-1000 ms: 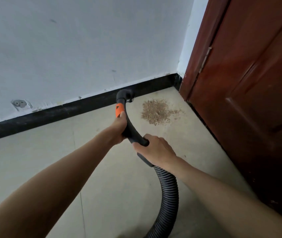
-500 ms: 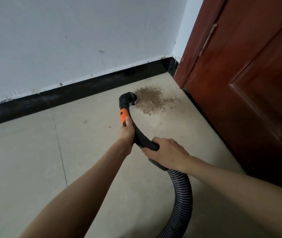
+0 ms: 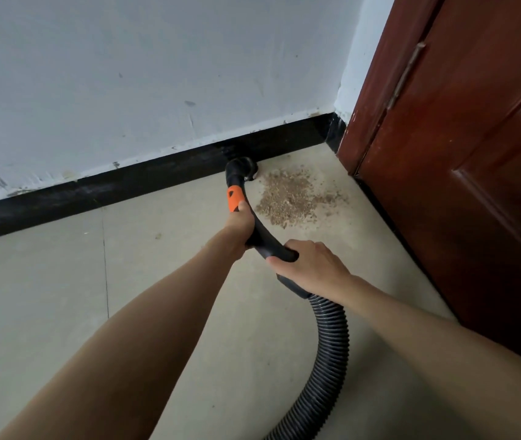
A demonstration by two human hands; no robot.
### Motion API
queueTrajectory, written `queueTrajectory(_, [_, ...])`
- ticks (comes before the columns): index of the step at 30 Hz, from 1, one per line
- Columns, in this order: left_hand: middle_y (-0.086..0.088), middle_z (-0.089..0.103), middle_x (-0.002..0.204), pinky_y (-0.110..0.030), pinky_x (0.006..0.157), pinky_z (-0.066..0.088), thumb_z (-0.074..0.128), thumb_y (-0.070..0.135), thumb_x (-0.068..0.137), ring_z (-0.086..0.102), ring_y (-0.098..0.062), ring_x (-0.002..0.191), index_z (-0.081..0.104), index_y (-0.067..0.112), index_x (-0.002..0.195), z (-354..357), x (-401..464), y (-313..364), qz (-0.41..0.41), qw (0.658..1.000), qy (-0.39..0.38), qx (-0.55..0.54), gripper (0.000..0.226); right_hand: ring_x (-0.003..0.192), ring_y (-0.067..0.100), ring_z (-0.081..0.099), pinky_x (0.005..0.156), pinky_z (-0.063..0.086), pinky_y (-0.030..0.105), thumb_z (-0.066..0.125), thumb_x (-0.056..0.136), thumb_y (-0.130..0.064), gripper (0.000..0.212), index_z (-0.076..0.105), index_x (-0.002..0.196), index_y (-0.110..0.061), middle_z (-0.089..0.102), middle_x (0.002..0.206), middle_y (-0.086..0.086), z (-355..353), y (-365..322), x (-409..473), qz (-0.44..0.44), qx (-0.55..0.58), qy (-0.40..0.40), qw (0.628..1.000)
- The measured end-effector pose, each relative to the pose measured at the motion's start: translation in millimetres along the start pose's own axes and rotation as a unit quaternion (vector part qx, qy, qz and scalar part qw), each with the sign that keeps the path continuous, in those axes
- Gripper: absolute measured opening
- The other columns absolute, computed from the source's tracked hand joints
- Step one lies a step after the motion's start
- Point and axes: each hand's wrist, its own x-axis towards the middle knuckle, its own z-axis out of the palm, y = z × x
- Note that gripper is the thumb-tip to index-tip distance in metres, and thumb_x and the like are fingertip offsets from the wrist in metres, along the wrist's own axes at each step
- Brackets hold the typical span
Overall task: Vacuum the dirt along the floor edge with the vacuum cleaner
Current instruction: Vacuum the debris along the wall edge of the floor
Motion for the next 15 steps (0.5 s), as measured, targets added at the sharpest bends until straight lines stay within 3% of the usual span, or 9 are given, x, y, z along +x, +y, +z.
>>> queueTrajectory(6, [-0.018, 0.050, 0.130, -0.043, 0.101, 0.043, 0.024, 0.041, 0.102, 0.051, -0.031, 0.114, 0.041, 0.001, 0.136, 31, 16, -8, 0.067, 0.990, 0.032, 0.123, 0.055, 0.066, 0.021, 0.058, 0.052, 0.035, 0.031, 0.054, 0.085, -0.059, 0.041, 0.044, 0.069, -0.023, 0.057, 0.067, -0.003, 12, 33, 5, -0.004, 0.051, 0.042, 0.998])
queueTrajectory(11, [-0.020, 0.053, 0.126, -0.042, 0.100, 0.045, 0.023, 0.043, 0.102, 0.053, -0.033, 0.112, 0.043, -0.002, 0.133, 48, 25, -20, 0.115, 0.980, 0.047, 0.157, 0.058, 0.066, 0.025, 0.048, 0.055, 0.031, 0.034, 0.053, 0.086, -0.058, 0.040, 0.041, 0.071, -0.023, 0.048, 0.062, -0.007, 16, 49, 8, 0.002, 0.034, 0.066, 0.997])
queueTrajectory(15, [-0.015, 0.052, 0.119, -0.038, 0.096, 0.045, 0.023, 0.044, 0.101, 0.053, -0.030, 0.110, 0.039, -0.002, 0.137, 61, 29, -16, 0.126, 0.975, 0.041, 0.176, 0.060, 0.066, 0.026, 0.050, 0.056, 0.031, 0.033, 0.051, 0.086, -0.058, 0.040, 0.039, 0.070, -0.023, 0.050, 0.064, -0.006, 17, 55, 12, 0.011, 0.056, 0.088, 0.995])
